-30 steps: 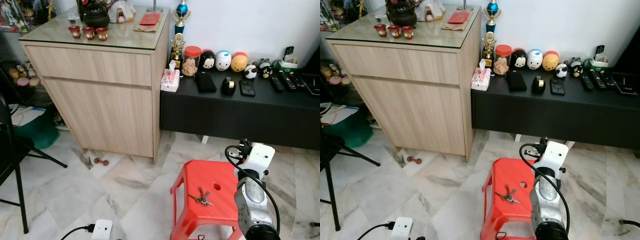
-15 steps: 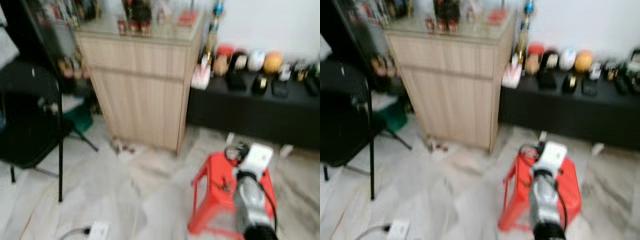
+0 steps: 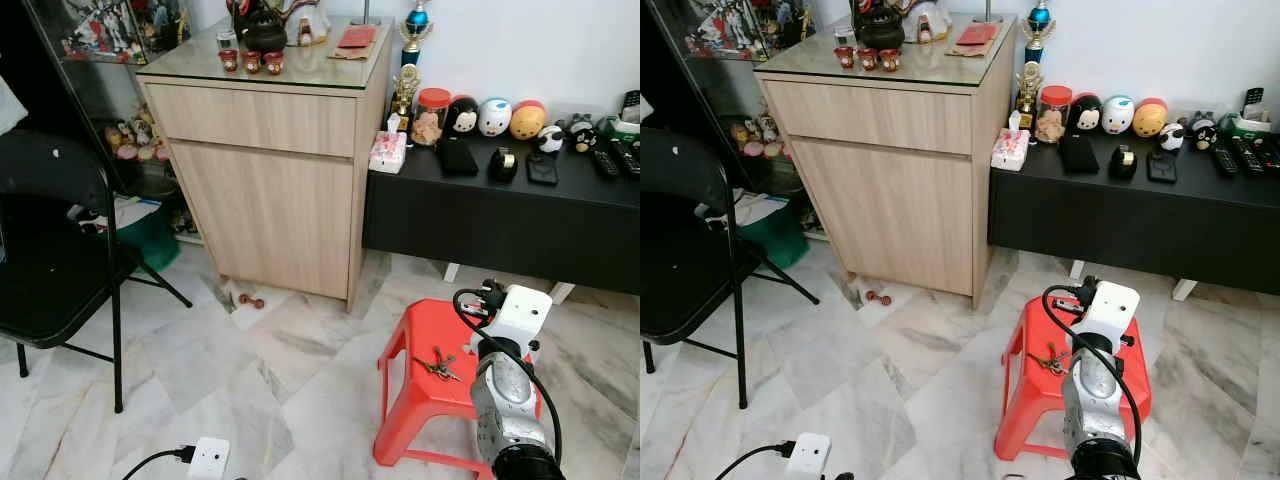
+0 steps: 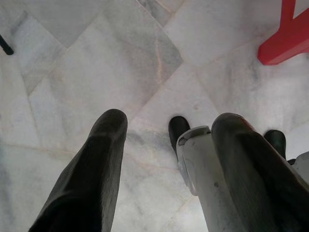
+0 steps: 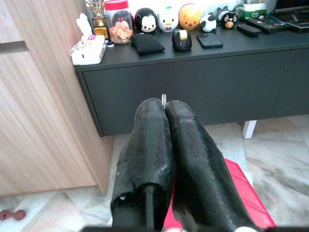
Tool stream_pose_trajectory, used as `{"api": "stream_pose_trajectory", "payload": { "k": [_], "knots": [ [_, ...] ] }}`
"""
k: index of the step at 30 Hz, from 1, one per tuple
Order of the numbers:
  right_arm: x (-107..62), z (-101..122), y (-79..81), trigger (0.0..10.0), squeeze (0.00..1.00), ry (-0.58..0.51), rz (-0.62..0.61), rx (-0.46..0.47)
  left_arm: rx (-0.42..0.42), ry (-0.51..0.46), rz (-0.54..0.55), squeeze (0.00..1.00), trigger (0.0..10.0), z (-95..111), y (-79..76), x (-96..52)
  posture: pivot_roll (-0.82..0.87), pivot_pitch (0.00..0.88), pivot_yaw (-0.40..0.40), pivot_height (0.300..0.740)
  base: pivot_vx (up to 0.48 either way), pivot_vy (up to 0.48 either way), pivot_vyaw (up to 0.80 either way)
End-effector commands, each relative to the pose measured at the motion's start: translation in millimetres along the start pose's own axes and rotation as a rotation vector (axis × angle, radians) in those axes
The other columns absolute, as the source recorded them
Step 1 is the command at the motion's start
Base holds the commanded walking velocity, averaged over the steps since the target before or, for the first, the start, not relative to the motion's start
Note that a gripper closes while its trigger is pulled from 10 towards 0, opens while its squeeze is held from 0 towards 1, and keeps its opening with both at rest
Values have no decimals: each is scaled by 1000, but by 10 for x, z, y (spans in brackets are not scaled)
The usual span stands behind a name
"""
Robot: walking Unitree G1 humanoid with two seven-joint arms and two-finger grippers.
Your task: Hang keys on a hook
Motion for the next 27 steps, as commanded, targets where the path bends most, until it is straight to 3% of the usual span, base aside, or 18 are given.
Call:
{"api": "stream_pose_trajectory", "payload": {
  "k": [1, 21, 27],
  "knots": [
    [21, 40, -4, 10000, 0, -8, -6, 4, 35, -2, -1, 0, 10000, 10, 16, 0, 17, 0, 7, 740, 0, -244, 0],
    [-72, -128, 98, 10000, 0, 51, 22, 10, 16, -21, 17, 0, 10000, 100, 85, 18, 35, 14, -7, 740, 0, -348, 0],
    [-189, -336, -61, 10000, 0, 122, -47, 16, 15, -14, 15, 0, 10000, 67, 73, 11, 32, 19, -6, 740, 0, -399, 0]
  ]
}}
Point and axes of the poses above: a point about 5 cm out from each wrist's last joint towards the gripper, its own x axis pointing out of the wrist towards the gripper, its own z axis along the axis of the wrist's last joint, y = z × x, the point moved 6 cm from there along x, pointing out of the wrist towards the gripper, and after that the axes turned 5 degrees about x, right-handed, at the moved point
